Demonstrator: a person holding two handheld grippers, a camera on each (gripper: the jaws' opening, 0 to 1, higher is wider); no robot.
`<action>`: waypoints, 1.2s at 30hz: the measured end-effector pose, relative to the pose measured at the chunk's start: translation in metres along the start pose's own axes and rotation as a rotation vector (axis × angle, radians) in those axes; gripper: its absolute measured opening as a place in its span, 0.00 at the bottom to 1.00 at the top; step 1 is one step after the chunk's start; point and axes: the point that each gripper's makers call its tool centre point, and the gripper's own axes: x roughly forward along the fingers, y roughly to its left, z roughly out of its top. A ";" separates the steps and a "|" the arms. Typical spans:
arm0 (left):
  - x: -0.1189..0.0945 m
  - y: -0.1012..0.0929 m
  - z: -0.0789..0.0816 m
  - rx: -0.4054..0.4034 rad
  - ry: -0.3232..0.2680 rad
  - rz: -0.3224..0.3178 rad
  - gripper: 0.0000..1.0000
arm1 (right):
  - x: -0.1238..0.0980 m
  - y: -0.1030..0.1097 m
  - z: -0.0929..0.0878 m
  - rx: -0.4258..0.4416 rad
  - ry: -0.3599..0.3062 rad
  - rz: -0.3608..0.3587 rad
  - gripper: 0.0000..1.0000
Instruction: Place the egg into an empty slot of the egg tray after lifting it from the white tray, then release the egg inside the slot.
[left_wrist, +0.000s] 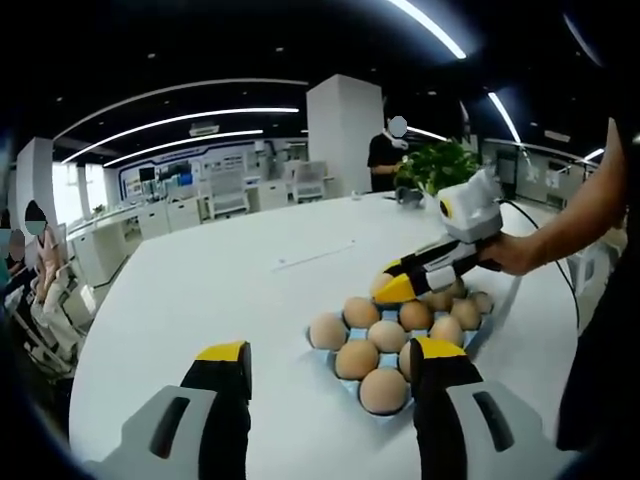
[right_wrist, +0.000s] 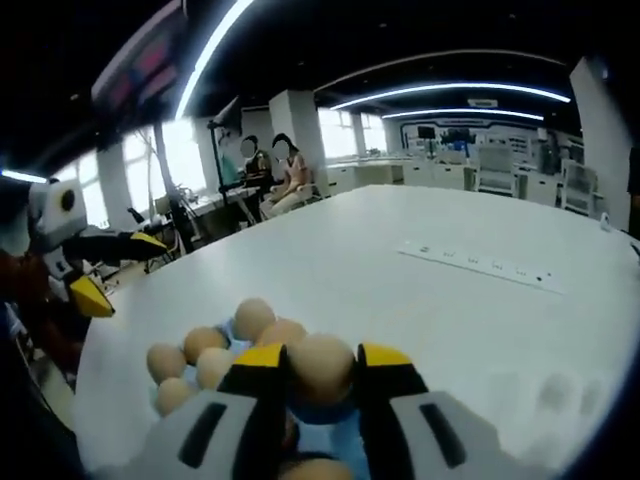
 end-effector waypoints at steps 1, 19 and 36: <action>0.000 0.000 0.000 0.001 0.000 -0.001 0.65 | 0.000 0.000 -0.002 -0.007 0.005 0.002 0.28; 0.002 0.000 0.005 -0.018 -0.012 -0.011 0.64 | -0.001 -0.003 -0.006 0.091 0.020 0.001 0.29; 0.003 -0.003 0.005 -0.011 -0.011 -0.019 0.64 | -0.022 -0.013 0.005 0.052 -0.065 -0.045 0.29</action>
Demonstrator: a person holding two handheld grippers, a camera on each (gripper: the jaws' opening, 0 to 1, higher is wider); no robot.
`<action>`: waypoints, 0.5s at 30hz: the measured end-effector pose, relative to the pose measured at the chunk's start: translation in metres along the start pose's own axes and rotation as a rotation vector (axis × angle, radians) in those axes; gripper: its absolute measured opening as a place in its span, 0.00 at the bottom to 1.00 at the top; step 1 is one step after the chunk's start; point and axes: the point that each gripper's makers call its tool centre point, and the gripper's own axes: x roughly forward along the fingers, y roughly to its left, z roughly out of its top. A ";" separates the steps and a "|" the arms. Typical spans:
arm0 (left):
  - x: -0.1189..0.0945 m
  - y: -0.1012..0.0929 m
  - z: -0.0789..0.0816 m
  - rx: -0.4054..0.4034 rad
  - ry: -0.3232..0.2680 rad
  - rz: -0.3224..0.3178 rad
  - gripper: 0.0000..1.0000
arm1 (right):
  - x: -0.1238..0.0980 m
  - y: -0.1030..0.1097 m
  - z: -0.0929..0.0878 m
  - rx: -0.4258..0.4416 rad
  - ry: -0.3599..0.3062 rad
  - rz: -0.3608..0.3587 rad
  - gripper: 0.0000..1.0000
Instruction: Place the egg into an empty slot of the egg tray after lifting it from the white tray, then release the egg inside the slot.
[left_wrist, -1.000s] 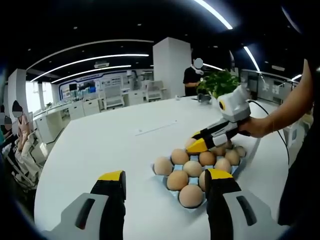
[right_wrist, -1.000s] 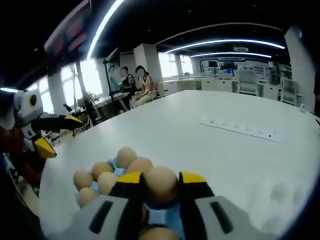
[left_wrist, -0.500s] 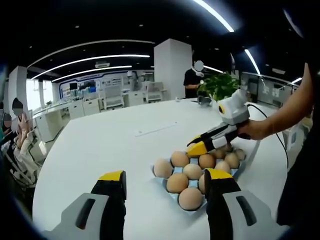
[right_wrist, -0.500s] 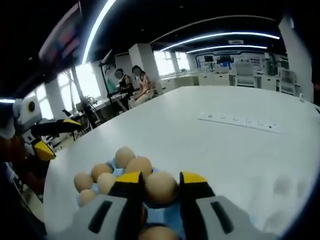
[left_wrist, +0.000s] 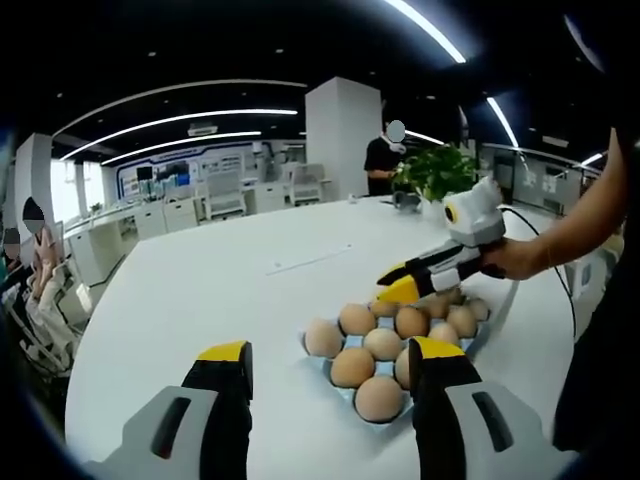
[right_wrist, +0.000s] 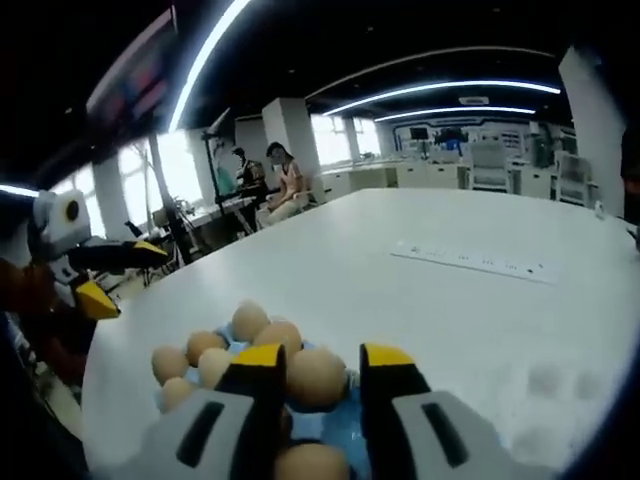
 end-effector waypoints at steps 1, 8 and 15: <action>0.000 0.000 0.000 -0.003 0.000 -0.002 0.64 | -0.010 -0.011 0.002 0.021 -0.022 -0.030 0.29; 0.003 -0.003 -0.001 -0.005 0.003 -0.010 0.64 | -0.044 -0.059 0.008 0.037 -0.074 -0.181 0.28; 0.005 -0.005 0.000 -0.003 0.002 -0.015 0.63 | -0.095 -0.125 0.006 0.014 -0.095 -0.421 0.27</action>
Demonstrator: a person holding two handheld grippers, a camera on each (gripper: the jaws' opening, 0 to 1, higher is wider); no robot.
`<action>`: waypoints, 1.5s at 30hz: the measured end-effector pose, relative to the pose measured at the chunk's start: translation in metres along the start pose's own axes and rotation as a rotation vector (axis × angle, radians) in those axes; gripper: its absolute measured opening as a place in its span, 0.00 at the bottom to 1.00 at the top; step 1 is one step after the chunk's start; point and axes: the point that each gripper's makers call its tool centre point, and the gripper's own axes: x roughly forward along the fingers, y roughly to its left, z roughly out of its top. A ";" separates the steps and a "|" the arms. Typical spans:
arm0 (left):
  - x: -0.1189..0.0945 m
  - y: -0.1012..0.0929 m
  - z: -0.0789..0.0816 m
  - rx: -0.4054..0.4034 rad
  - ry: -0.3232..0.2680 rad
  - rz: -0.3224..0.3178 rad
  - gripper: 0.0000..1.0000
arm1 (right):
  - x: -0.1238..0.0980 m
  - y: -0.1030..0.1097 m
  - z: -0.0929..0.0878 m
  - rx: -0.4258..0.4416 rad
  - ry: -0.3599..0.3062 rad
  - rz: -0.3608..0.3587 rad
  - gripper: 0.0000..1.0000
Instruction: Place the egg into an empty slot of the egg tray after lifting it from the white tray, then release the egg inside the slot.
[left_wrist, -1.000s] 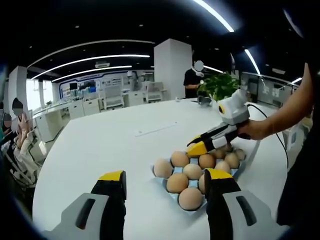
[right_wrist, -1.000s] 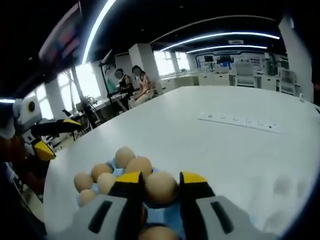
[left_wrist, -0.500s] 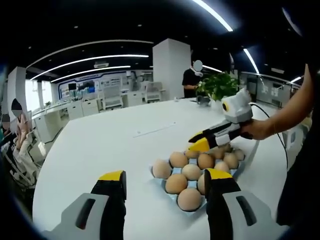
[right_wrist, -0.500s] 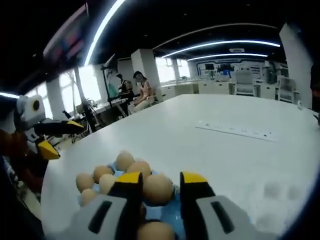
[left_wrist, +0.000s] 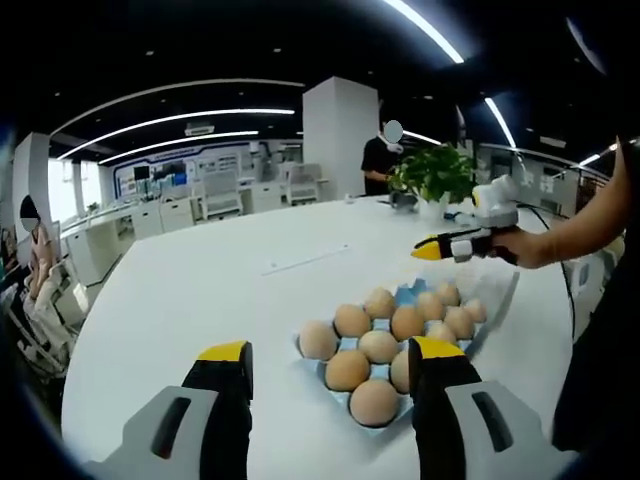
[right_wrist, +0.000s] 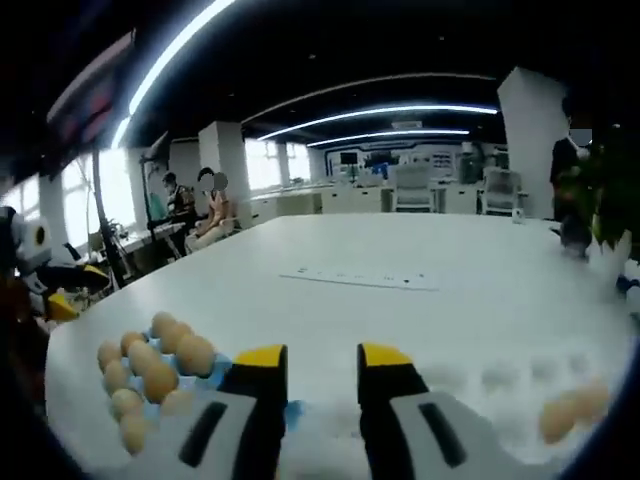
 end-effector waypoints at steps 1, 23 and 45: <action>0.000 0.000 0.000 -0.001 0.000 -0.001 0.63 | -0.004 -0.010 0.000 0.013 -0.003 -0.031 0.27; -0.002 0.003 0.001 -0.004 -0.005 0.008 0.63 | -0.059 -0.149 -0.028 0.084 0.021 -0.412 0.27; 0.001 0.001 0.002 0.007 0.000 -0.002 0.62 | -0.052 -0.147 -0.050 -0.002 0.084 -0.333 0.27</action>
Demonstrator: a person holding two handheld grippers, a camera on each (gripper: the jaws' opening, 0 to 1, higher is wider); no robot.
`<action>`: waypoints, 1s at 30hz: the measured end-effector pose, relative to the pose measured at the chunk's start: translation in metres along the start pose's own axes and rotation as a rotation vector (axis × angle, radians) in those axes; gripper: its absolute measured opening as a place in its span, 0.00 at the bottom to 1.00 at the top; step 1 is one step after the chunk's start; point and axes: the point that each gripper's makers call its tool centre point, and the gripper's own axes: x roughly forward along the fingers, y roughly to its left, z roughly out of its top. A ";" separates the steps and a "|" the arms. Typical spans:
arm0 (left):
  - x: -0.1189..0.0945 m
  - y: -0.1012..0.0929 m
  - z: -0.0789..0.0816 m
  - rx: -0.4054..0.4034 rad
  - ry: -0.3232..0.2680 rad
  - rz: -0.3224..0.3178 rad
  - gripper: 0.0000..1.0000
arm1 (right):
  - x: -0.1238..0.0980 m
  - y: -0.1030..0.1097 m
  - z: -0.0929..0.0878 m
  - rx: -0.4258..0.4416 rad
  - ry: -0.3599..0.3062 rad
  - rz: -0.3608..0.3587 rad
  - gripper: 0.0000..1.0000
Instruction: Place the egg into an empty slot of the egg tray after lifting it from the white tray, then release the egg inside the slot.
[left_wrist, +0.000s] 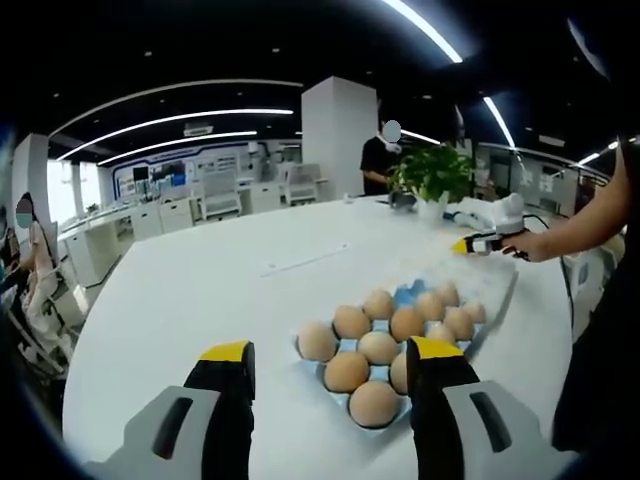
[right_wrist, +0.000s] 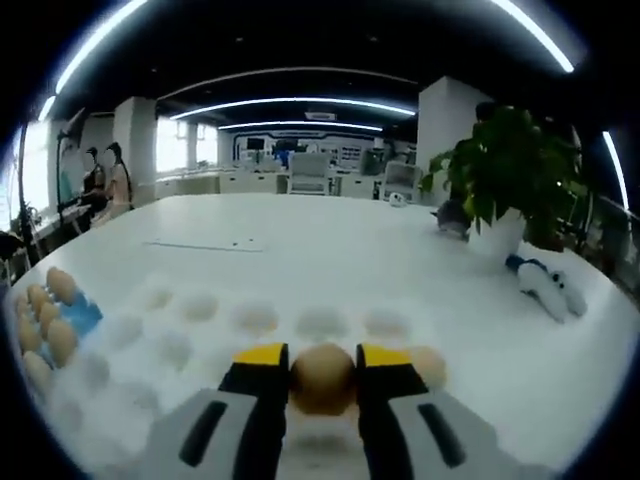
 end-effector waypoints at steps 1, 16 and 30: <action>-0.001 0.000 0.000 0.001 0.001 0.000 0.62 | 0.000 0.001 0.001 -0.002 0.009 0.000 0.27; -0.002 0.002 0.001 -0.001 0.000 0.007 0.62 | -0.018 0.008 0.030 0.097 -0.051 -0.007 0.25; -0.003 0.000 0.001 0.006 -0.004 0.004 0.62 | -0.024 0.050 0.049 0.073 -0.088 0.106 0.25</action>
